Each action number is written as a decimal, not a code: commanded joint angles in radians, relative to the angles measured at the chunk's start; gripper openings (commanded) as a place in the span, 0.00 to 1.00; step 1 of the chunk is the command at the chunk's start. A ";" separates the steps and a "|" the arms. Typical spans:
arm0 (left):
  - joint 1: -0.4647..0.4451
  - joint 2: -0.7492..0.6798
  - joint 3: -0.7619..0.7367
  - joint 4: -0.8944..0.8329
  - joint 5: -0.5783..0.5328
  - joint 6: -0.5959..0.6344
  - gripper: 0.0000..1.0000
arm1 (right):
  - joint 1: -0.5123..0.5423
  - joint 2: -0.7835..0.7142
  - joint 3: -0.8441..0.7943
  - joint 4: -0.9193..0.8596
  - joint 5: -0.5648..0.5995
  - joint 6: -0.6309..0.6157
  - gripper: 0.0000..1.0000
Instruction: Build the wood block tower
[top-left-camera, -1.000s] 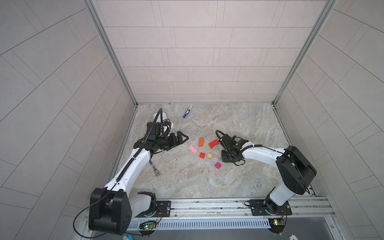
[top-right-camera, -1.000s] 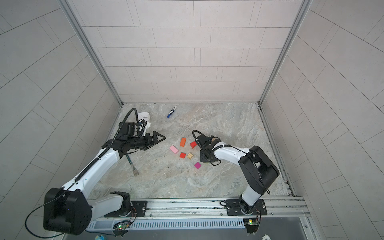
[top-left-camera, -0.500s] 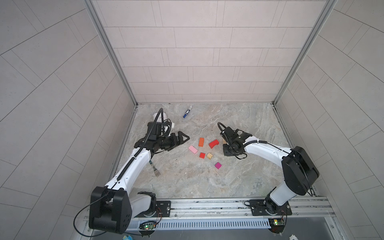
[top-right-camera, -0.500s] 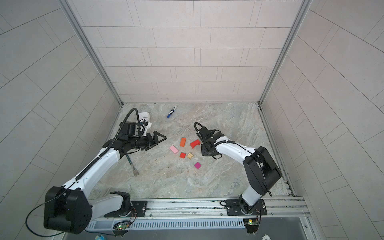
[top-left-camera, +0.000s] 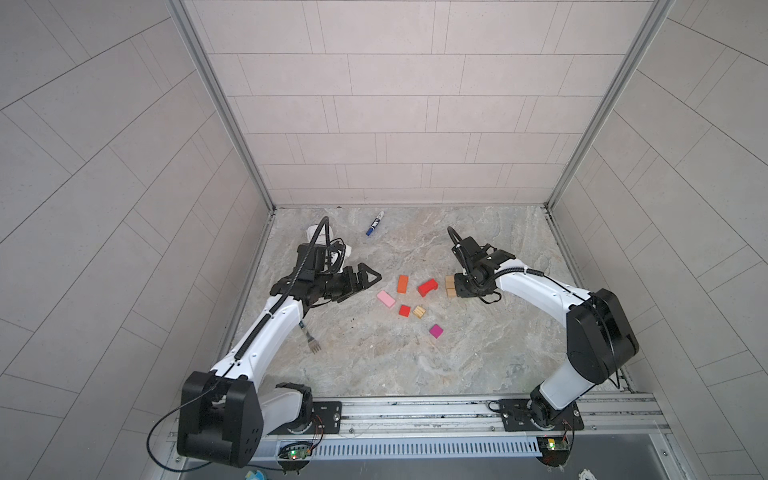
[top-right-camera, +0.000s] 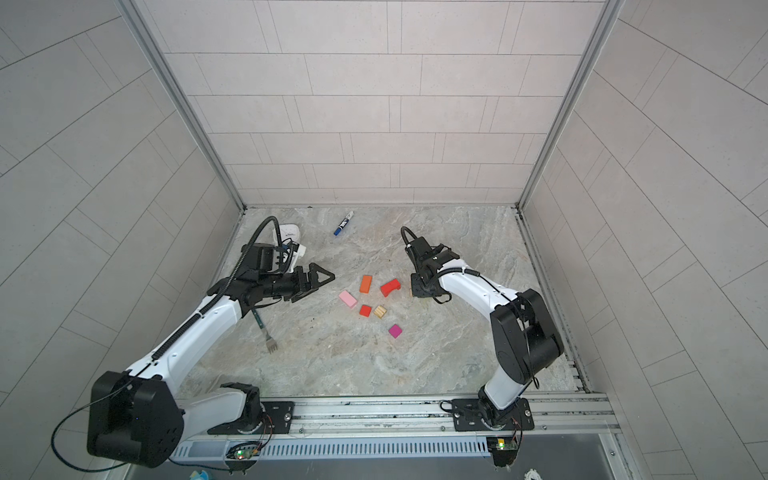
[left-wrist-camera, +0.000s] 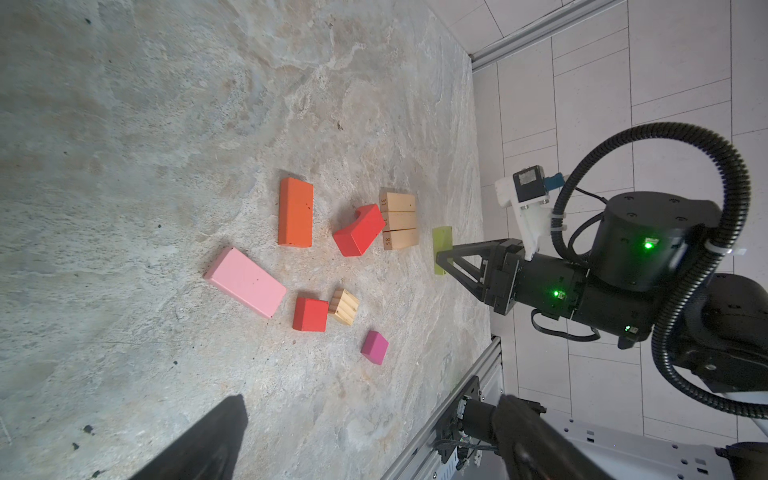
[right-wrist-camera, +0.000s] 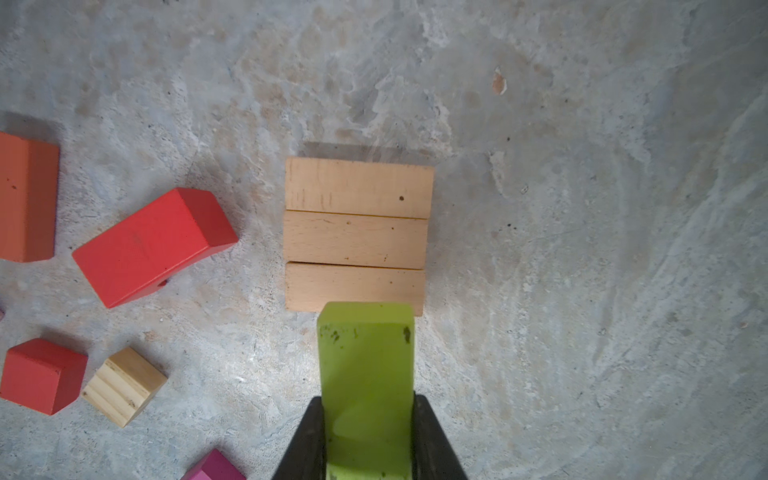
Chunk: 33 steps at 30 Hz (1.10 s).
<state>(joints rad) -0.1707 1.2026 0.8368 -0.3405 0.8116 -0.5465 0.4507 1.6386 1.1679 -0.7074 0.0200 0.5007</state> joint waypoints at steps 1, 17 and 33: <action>-0.003 0.005 -0.010 0.020 0.012 0.002 1.00 | -0.013 0.028 0.025 -0.015 -0.017 -0.023 0.15; -0.003 -0.006 -0.011 0.018 0.000 0.007 1.00 | -0.055 0.111 0.067 0.054 -0.048 -0.014 0.15; -0.003 0.000 -0.008 0.015 0.000 0.007 1.00 | -0.080 0.153 0.087 0.069 -0.058 -0.016 0.15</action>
<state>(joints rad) -0.1707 1.2053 0.8368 -0.3408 0.8097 -0.5461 0.3771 1.7737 1.2358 -0.6369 -0.0422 0.4896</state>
